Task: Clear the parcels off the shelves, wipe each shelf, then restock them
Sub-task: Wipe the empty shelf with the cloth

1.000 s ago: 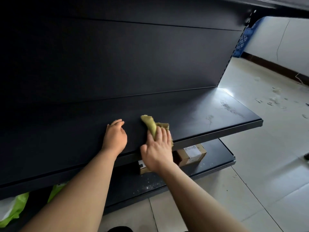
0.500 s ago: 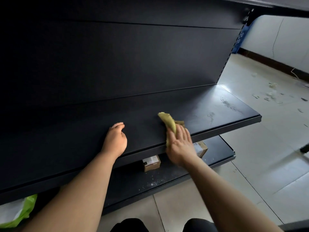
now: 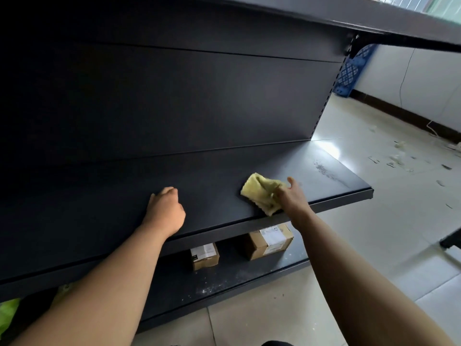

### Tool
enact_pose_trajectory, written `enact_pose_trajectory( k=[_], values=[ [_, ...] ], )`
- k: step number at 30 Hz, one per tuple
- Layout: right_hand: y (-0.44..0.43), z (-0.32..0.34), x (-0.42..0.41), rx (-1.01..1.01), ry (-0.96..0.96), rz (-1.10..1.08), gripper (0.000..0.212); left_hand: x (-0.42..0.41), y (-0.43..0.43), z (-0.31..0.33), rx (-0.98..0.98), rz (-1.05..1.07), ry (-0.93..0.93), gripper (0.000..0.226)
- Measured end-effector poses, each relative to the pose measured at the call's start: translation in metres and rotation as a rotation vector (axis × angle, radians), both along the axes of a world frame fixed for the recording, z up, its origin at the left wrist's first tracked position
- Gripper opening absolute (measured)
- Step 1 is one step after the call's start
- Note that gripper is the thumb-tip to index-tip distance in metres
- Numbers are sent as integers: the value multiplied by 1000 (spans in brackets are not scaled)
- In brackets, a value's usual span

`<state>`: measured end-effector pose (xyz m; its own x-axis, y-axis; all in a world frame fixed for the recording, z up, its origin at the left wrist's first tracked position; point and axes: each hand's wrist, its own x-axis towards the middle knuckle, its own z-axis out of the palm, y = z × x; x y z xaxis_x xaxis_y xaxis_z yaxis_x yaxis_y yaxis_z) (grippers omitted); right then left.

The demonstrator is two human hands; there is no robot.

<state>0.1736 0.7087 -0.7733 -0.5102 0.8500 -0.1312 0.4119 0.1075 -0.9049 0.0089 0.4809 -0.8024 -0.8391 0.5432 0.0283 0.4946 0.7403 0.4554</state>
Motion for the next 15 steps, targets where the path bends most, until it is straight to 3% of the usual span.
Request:
enact_pose_trajectory(
  k=[2,5,6,8,15],
  values=[
    [15,-8,12,443,-365,-36,60,12,22,3,-3,-47,34,41],
    [17,-20,14,933,-405,406,46,29,62,1,10,-101,45,43],
    [17,-27,12,978,-447,554,43,34,74,-1,14,-111,38,44],
    [24,-42,9,929,-533,646,44,43,97,-6,13,-130,35,46],
    [127,-50,51,758,-709,364,49,57,142,-17,-21,-72,59,41]
  ],
)
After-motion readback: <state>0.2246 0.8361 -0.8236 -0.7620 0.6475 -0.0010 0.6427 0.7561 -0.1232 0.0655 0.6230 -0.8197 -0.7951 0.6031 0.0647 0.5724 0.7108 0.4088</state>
